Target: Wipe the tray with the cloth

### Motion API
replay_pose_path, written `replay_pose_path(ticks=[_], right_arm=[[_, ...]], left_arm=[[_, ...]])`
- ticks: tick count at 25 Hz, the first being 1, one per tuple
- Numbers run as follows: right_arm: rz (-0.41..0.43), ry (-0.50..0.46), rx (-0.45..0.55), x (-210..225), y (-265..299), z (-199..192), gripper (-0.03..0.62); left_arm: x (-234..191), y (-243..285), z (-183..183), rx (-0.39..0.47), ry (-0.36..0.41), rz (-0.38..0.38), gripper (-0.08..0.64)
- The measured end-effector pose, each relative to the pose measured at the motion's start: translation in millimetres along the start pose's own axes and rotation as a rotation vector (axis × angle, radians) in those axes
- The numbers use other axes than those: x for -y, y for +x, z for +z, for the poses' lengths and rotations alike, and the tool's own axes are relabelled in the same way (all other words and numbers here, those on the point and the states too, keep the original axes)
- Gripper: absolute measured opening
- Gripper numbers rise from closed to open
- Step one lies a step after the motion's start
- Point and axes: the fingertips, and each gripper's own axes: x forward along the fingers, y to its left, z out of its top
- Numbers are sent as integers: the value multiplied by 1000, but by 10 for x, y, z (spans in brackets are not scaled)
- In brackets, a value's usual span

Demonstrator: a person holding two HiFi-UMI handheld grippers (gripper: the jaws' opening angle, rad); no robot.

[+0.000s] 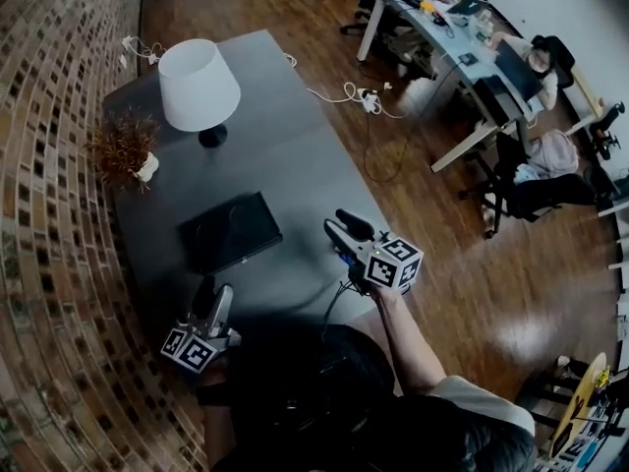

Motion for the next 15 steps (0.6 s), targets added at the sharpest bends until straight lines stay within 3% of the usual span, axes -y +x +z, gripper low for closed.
replay_pose_path(ticks=[15], right_arm=[[40,-122,-32,-300,130,-45,183]], left_arm=[[-75,-106,-94,-16,-36,35,282]])
